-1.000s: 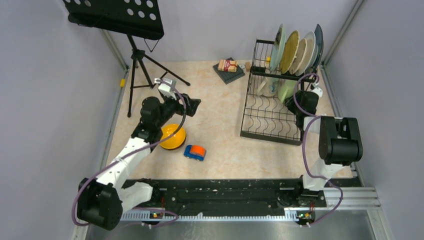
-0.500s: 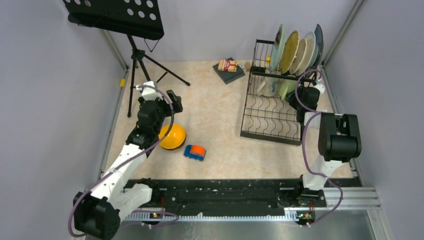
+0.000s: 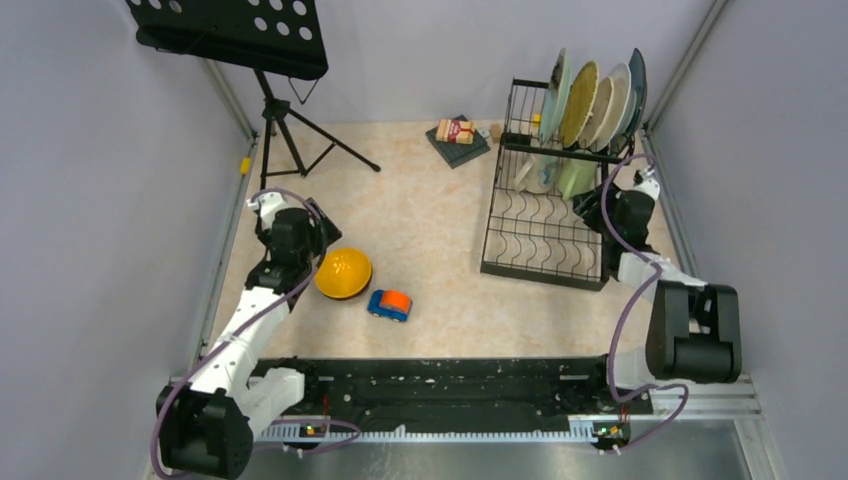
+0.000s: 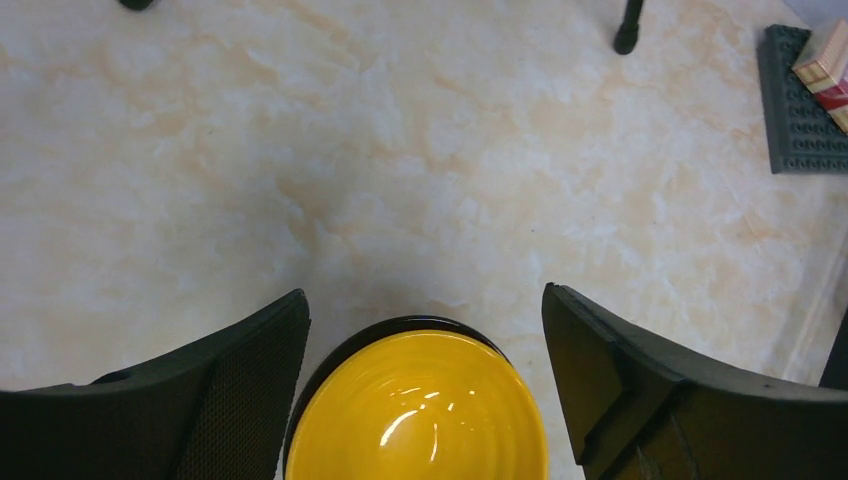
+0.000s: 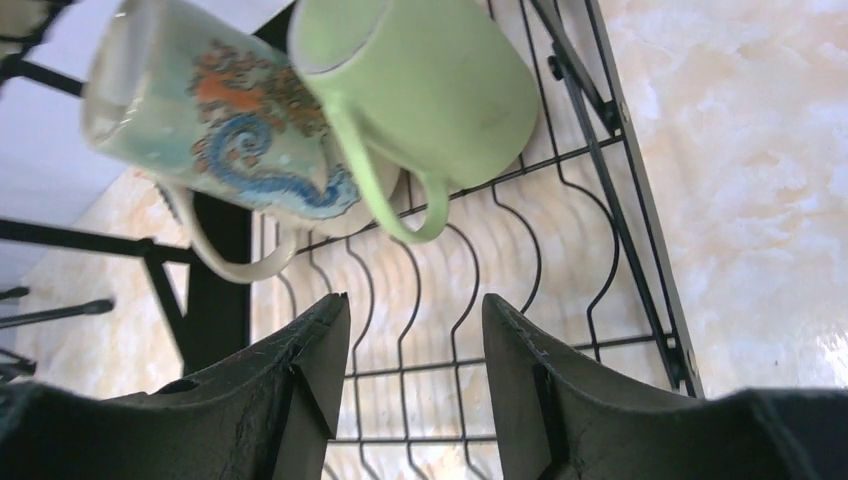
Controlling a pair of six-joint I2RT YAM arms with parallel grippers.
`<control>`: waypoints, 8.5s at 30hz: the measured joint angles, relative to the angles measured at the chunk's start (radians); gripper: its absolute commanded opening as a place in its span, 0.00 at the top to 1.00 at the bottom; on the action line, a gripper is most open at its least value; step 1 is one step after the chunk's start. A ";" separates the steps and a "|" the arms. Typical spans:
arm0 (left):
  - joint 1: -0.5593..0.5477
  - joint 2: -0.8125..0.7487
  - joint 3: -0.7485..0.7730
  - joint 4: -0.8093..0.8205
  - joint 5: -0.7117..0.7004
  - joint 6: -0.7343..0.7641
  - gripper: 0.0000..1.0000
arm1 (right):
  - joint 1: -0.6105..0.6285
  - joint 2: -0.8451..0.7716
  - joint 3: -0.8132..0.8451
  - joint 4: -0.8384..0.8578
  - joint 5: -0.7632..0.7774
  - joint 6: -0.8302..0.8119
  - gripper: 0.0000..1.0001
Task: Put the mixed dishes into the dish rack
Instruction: Pick up the bowl from the center of the board, then insert the bowl into the dish rack.
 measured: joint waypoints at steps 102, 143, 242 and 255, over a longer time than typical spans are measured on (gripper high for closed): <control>0.090 0.048 0.093 -0.299 0.285 0.101 1.00 | 0.021 -0.337 -0.094 -0.291 -0.338 0.139 0.14; 0.007 0.216 0.137 0.381 1.042 -0.054 1.00 | 0.558 -0.027 0.108 0.281 -0.600 0.410 0.06; -0.033 0.319 0.203 0.396 1.101 -0.015 0.48 | 0.636 -0.030 0.195 0.093 -0.507 0.299 0.59; -0.033 0.291 0.206 0.323 1.057 0.045 0.48 | 0.624 -0.180 0.195 -0.245 -0.338 0.100 0.60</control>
